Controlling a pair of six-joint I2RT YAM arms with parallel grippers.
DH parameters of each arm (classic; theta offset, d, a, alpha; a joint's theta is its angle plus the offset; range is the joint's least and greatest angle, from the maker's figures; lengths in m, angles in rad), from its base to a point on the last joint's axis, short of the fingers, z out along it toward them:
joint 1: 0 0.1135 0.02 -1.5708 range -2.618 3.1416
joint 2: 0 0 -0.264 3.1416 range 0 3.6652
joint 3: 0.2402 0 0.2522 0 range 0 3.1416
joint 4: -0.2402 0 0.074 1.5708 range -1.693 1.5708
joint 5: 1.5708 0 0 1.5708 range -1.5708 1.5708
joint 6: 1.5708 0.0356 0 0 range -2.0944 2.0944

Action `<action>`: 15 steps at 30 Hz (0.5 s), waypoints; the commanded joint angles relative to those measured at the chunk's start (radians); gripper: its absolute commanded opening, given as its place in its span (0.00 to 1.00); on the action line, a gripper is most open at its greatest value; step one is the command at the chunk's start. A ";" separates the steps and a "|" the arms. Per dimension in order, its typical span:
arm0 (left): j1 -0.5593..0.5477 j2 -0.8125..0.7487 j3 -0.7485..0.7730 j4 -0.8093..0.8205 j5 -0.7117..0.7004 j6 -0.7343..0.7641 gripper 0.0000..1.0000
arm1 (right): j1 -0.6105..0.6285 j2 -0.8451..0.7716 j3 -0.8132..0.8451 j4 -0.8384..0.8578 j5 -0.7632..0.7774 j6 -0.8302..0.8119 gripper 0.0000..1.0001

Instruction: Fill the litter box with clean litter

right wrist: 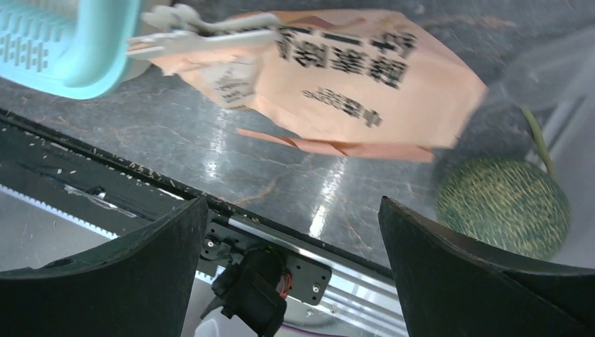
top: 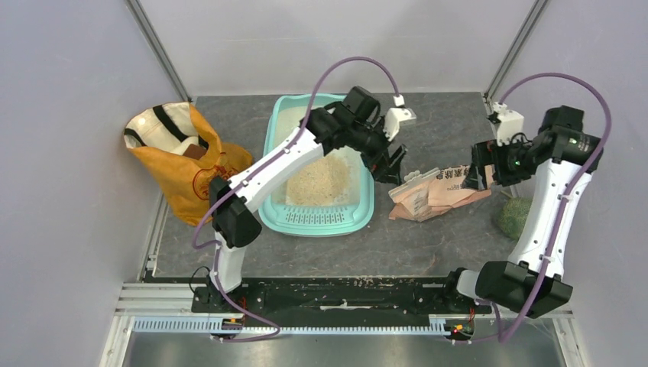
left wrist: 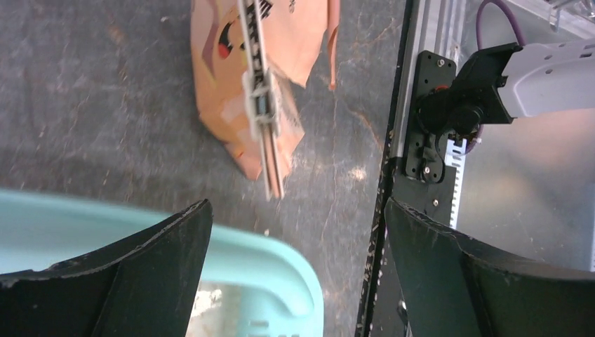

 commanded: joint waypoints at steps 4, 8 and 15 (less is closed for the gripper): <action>-0.074 0.109 0.027 0.199 -0.036 -0.048 0.97 | -0.205 -0.014 -0.038 -0.186 -0.029 -0.202 0.99; -0.104 0.155 0.046 0.228 -0.115 -0.041 0.94 | -0.244 0.019 -0.048 -0.198 -0.027 -0.223 0.99; -0.108 0.203 0.101 0.237 -0.205 -0.024 0.82 | -0.248 0.069 -0.103 -0.192 -0.032 -0.223 0.99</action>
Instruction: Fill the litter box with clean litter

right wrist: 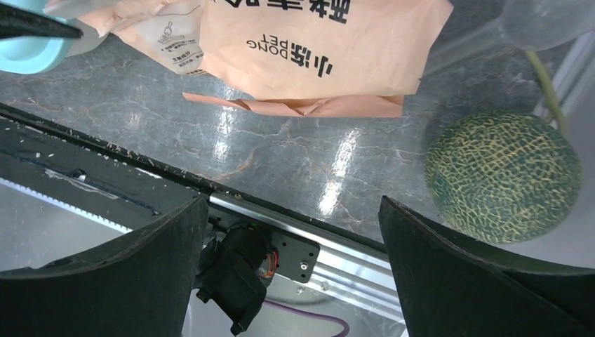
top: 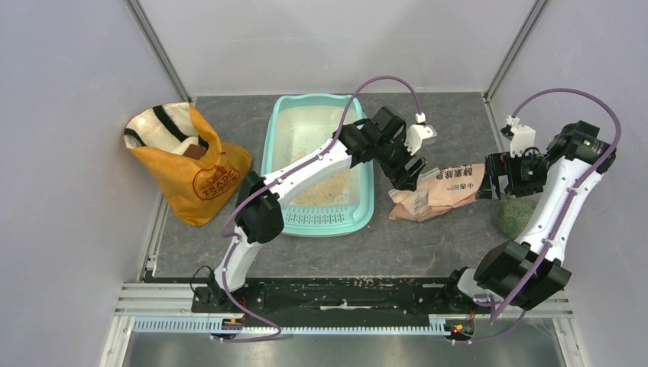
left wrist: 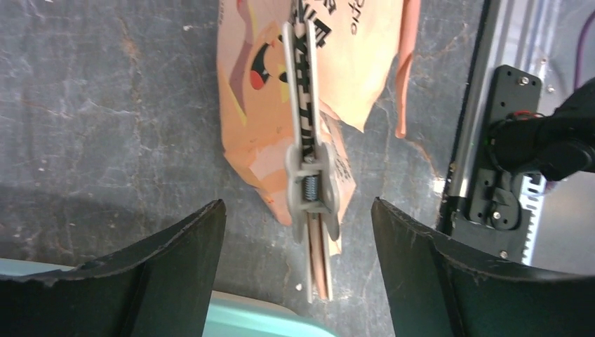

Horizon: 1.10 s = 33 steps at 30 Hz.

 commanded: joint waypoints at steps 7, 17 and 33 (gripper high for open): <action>-0.010 0.009 0.088 0.064 -0.006 -0.017 0.51 | -0.003 0.022 -0.048 -0.126 -0.041 -0.015 0.99; -0.019 0.018 0.081 0.053 0.035 -0.041 0.56 | -0.004 0.030 -0.033 -0.122 -0.043 -0.012 0.99; -0.019 0.027 0.064 0.032 0.032 -0.057 0.48 | -0.004 0.040 -0.028 -0.120 -0.053 -0.008 0.99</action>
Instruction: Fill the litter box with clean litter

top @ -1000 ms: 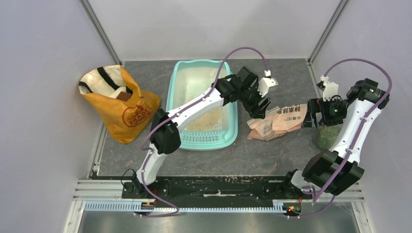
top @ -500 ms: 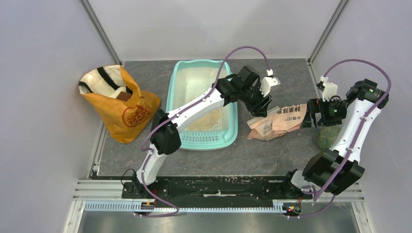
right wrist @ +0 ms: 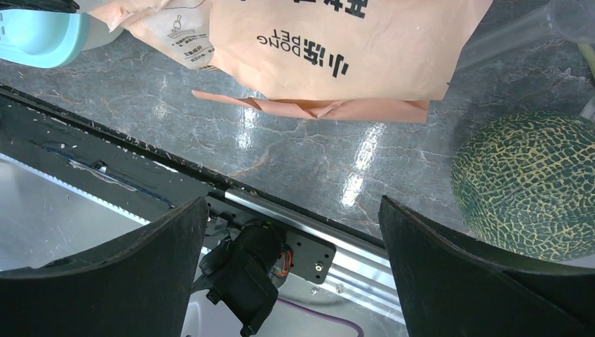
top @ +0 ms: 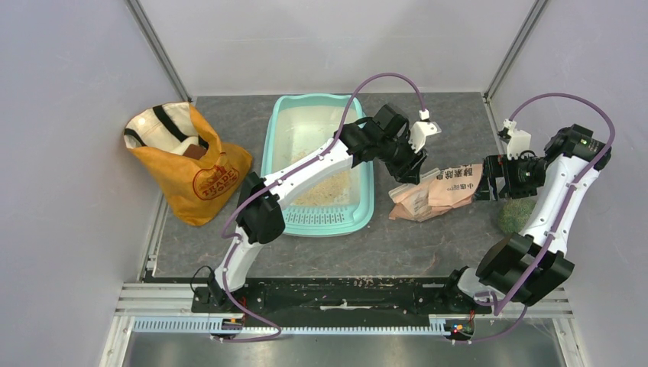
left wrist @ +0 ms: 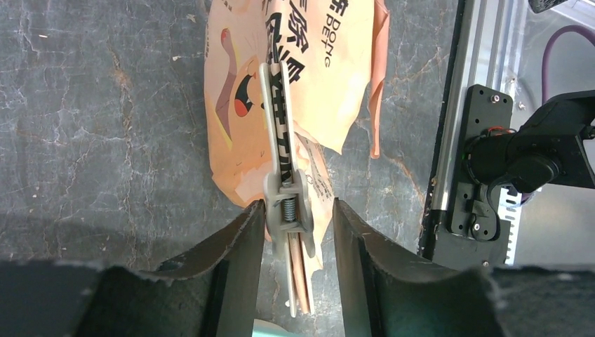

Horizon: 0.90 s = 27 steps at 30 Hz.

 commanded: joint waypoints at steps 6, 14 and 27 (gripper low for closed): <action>-0.005 0.023 0.021 0.006 0.006 -0.024 0.43 | -0.004 0.005 0.033 -0.114 -0.024 -0.005 0.99; -0.005 0.037 0.019 -0.005 0.001 -0.029 0.44 | -0.003 0.008 0.032 -0.114 -0.027 -0.005 0.99; -0.005 -0.002 0.039 0.006 0.004 -0.057 0.03 | -0.003 0.015 0.025 -0.113 -0.040 -0.008 0.99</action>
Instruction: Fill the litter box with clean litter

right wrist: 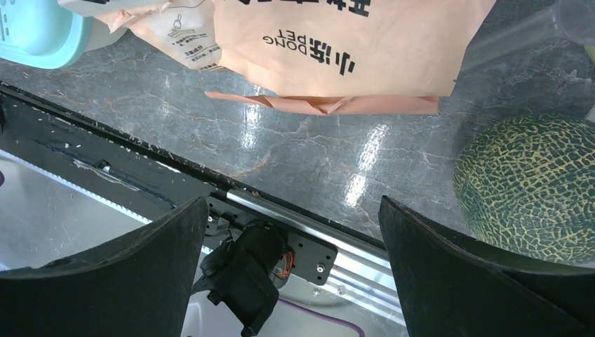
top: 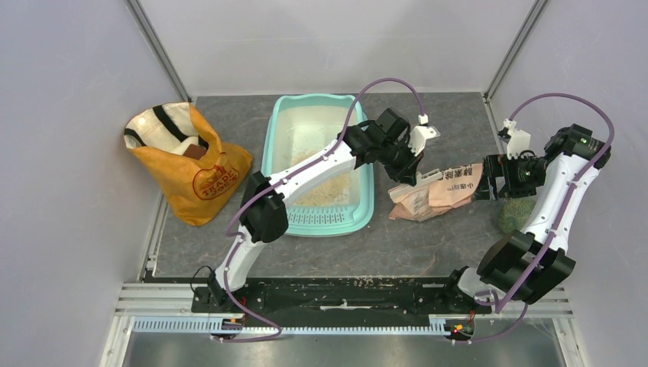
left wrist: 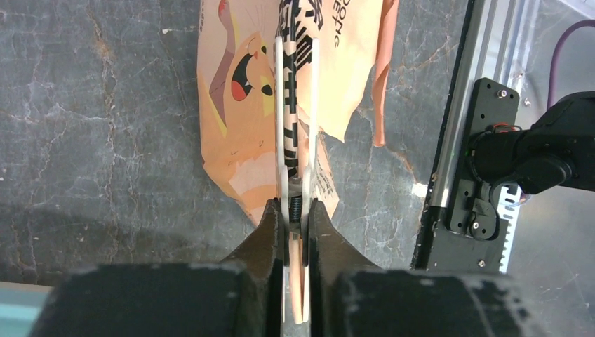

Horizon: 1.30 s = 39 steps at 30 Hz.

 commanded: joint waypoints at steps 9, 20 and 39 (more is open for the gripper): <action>-0.002 -0.067 0.142 -0.015 -0.071 0.050 0.02 | -0.004 0.014 0.049 -0.117 -0.054 0.008 0.99; -0.020 -0.258 0.039 -0.112 -0.039 0.118 0.02 | -0.003 0.031 0.188 -0.130 -0.190 0.104 0.99; -0.367 -0.269 -0.522 0.140 -0.485 0.196 0.02 | -0.003 0.045 0.328 -0.033 -0.280 0.336 0.99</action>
